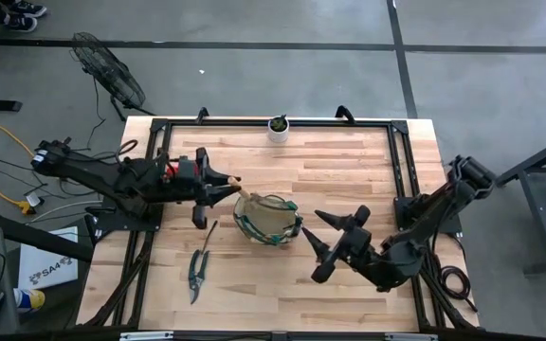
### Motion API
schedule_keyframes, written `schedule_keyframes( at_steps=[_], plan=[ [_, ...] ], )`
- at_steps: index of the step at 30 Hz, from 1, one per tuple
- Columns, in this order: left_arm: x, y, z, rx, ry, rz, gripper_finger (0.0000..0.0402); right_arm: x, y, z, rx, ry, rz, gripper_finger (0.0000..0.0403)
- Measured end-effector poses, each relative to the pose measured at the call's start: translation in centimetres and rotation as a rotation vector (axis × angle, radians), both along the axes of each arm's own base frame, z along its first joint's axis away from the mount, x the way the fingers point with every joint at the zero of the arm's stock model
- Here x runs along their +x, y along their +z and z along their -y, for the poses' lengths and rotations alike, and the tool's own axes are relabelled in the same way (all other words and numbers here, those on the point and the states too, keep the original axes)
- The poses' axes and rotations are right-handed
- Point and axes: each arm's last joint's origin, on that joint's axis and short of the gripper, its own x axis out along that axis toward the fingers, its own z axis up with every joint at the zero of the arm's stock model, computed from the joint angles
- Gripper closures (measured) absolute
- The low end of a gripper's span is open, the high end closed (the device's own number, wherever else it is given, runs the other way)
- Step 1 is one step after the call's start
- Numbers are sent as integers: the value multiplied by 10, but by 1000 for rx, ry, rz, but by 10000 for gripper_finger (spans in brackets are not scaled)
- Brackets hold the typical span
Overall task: Pick & Place Garden tools in Gardening bag
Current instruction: Put the brown trowel into the gardening bag
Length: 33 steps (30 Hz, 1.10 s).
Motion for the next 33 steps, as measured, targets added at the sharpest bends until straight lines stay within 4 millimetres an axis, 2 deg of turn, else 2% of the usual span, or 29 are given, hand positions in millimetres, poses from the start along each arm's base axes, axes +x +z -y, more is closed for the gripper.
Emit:
schedule_keyframes(
  at_steps=[3,6,9,14,19,27,33],
  plan=[
    [-2,-2,0,5,-39,-31,339,6,-7,7,73,127,17,176],
    [-4,-5,0,4,-58,-64,339,16,-22,21,216,275,-47,176],
    [-4,-10,1,15,-95,-111,339,24,-36,34,317,316,-127,176],
    [-6,-19,3,20,-162,-209,339,30,-35,43,304,322,-146,176],
    [-7,-26,3,17,-184,-280,339,23,-28,48,289,260,-120,176],
    [-8,-26,3,64,-199,-286,339,0,-19,54,280,307,-216,176],
    [-9,-26,8,135,-359,-279,339,-10,-16,62,339,356,-250,176]
  ],
)
